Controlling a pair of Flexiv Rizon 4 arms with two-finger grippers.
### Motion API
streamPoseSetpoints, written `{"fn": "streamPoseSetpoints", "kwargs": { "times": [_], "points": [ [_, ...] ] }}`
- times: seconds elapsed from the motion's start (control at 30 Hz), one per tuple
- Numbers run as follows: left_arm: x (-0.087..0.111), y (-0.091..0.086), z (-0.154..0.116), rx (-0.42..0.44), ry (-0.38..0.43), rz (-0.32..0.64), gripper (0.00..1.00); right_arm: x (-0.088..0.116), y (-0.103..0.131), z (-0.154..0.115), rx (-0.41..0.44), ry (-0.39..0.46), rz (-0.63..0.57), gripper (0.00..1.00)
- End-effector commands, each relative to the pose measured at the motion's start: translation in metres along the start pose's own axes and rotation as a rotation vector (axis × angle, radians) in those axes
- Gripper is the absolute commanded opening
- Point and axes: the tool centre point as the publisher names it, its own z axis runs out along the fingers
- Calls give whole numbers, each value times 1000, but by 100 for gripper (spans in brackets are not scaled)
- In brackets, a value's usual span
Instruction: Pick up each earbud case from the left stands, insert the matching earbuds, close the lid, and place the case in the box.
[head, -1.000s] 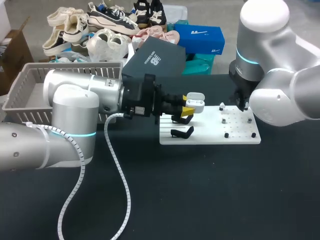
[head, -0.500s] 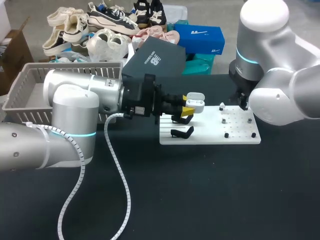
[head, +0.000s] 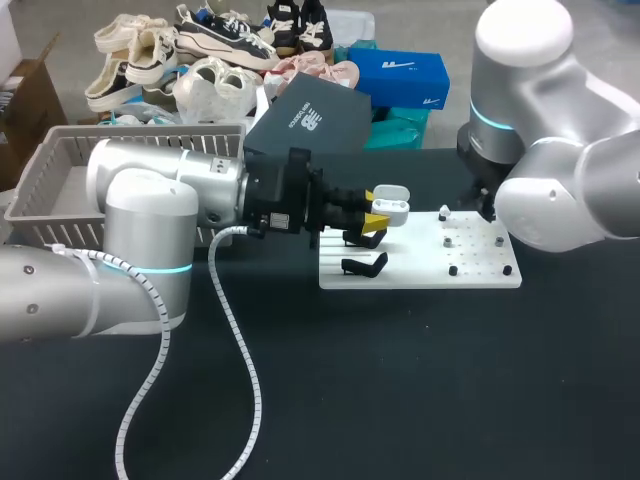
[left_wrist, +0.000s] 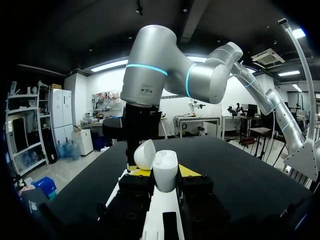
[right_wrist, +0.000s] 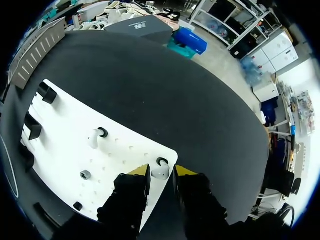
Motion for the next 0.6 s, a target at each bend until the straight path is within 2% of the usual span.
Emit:
{"fn": "streamPoseSetpoints", "kwargs": {
  "times": [0.03,0.2,0.43,0.6],
  "points": [
    [1,2,1,3,-2,1,0,-1,0,1,18,7,-4,21],
    [1,2,1,3,-2,1,0,0,0,2,19,10,-3,0],
    [1,2,1,3,-2,1,0,0,-1,-3,24,1,-3,0],
    [1,2,1,3,-2,1,0,3,-1,-18,33,4,-9,0]
  ]
}}
